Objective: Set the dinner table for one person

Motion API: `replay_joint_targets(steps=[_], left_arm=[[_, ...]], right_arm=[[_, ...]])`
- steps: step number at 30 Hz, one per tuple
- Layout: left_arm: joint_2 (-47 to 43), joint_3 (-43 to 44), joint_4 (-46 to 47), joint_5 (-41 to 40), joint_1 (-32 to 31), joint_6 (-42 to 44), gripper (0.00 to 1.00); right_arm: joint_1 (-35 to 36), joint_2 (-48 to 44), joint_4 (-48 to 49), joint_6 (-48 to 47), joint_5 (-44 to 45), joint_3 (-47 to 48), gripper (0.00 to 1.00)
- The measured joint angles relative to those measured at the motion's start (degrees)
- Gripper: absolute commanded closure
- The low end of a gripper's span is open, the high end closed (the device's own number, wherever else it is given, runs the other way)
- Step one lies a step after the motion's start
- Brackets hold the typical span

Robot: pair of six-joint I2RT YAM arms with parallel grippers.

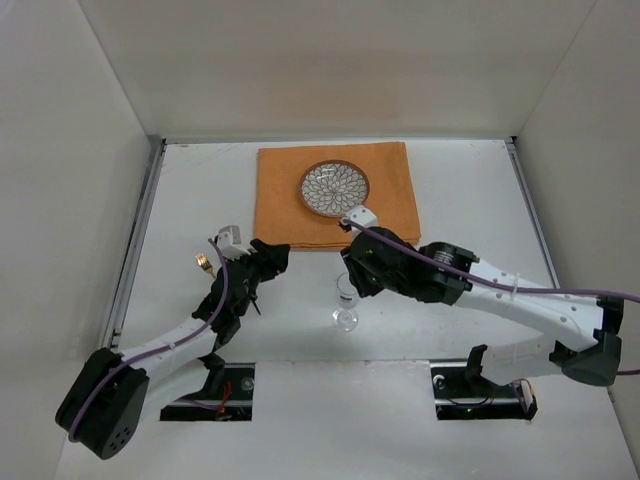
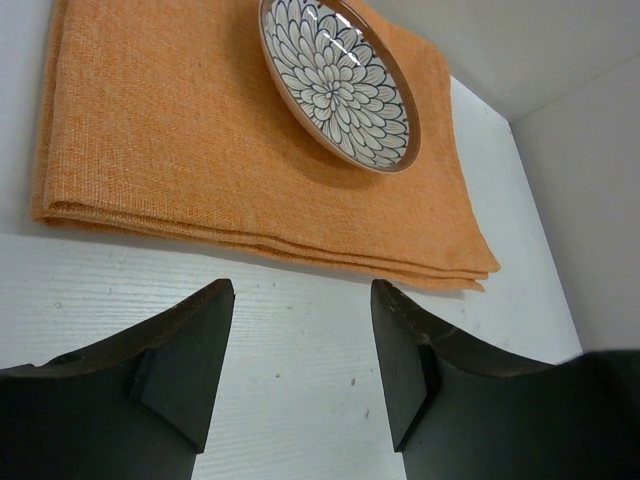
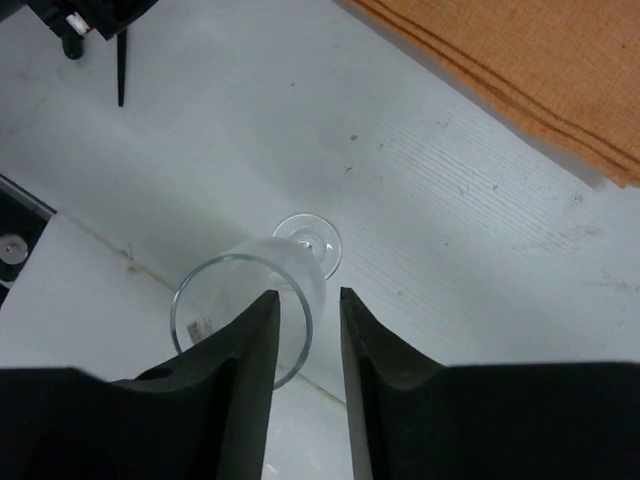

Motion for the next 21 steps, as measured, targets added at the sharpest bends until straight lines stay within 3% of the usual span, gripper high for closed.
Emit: replay_joint_targets(steps=[4, 6, 14, 21], left_arm=[[-0.6, 0.0, 0.0, 0.0, 0.1, 0.0, 0.45], [-0.8, 0.0, 0.0, 0.0, 0.1, 0.0, 0.45], [-0.8, 0.0, 0.0, 0.0, 0.1, 0.0, 0.44], [-0.9, 0.0, 0.0, 0.0, 0.1, 0.0, 0.44]], right_arm=[[0.0, 2.4, -0.2, -0.9, 0.1, 0.4, 0.88], [0.0, 3.0, -0.8, -1.4, 1.0, 1.2, 0.93], [-3.3, 2.1, -1.7, -2.8, 4.5, 5.7, 0.96], [-20.6, 2.0, 5.4, -8.5, 6.0, 10.9, 0.96]])
